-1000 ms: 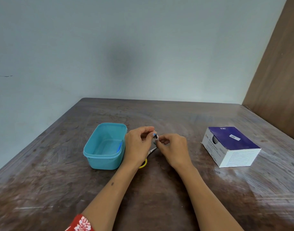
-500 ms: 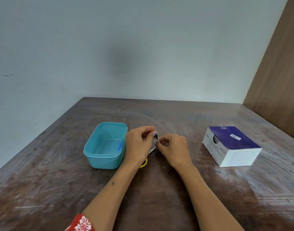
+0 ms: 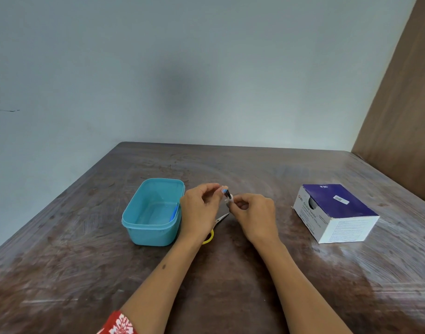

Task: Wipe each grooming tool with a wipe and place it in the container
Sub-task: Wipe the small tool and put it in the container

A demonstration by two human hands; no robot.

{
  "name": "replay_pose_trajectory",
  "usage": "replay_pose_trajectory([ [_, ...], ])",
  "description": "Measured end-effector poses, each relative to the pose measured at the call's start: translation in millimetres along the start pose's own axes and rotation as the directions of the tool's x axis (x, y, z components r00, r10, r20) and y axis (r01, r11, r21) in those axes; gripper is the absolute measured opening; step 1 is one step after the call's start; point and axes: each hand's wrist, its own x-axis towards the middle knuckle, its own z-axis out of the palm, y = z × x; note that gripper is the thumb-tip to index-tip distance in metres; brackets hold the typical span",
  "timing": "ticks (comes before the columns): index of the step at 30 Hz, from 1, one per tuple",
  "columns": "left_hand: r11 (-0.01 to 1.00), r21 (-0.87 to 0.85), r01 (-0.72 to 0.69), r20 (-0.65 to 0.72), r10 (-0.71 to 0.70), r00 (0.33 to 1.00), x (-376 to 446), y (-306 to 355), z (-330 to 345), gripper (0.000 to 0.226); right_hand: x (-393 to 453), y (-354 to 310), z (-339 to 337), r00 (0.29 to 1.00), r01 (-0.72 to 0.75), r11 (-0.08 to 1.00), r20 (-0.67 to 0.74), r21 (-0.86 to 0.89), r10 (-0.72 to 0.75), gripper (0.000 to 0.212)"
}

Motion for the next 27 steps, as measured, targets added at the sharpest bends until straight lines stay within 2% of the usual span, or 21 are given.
replay_pose_trajectory([
  [7, 0.999, 0.005, 0.043, 0.013, -0.043, 0.999, -6.4, -1.1, 7.2, 0.022, 1.3, 3.0, 1.5, 0.992, 0.098, 0.990, -0.068, -0.097, -0.105, 0.012],
  [11, 0.998, -0.036, 0.055, -0.023, -0.056, 0.998, -5.3, -3.7, 8.8, 0.015, 0.8, 0.4, 1.9, 0.974, 0.200, 0.971, -0.083, -0.128, -0.212, 0.004],
  [17, 0.997, -0.035, 0.070, -0.055, -0.072, 0.996, -6.4, -2.0, 9.7, 0.013, 1.6, 1.6, 2.2, 0.955, 0.265, 0.936, -0.073, -0.232, -0.288, 0.007],
  [20, 0.996, -0.046, 0.072, -0.067, -0.075, 0.995, -7.0, -2.2, 10.2, 0.012, 0.7, 2.4, 2.3, 0.945, 0.311, 0.919, -0.022, -0.241, -0.326, 0.003],
  [22, 0.996, -0.045, 0.073, -0.069, -0.076, 0.995, -6.9, -4.5, 10.3, 0.015, 1.8, 6.0, 2.8, 0.957, 0.287, 0.933, 0.016, -0.218, -0.291, 0.004],
  [24, 0.997, -0.054, 0.059, -0.067, -0.063, 0.996, -6.9, -5.8, 10.0, 0.019, 3.2, 10.6, 2.2, 0.982, 0.184, 0.968, -0.003, -0.169, -0.187, 0.006],
  [27, 0.999, -0.043, 0.032, -0.032, -0.034, 0.999, -8.1, -4.1, 10.2, 0.020, 5.4, 9.6, -2.6, 0.993, 0.028, 0.997, -0.120, 0.071, -0.019, 0.008],
])
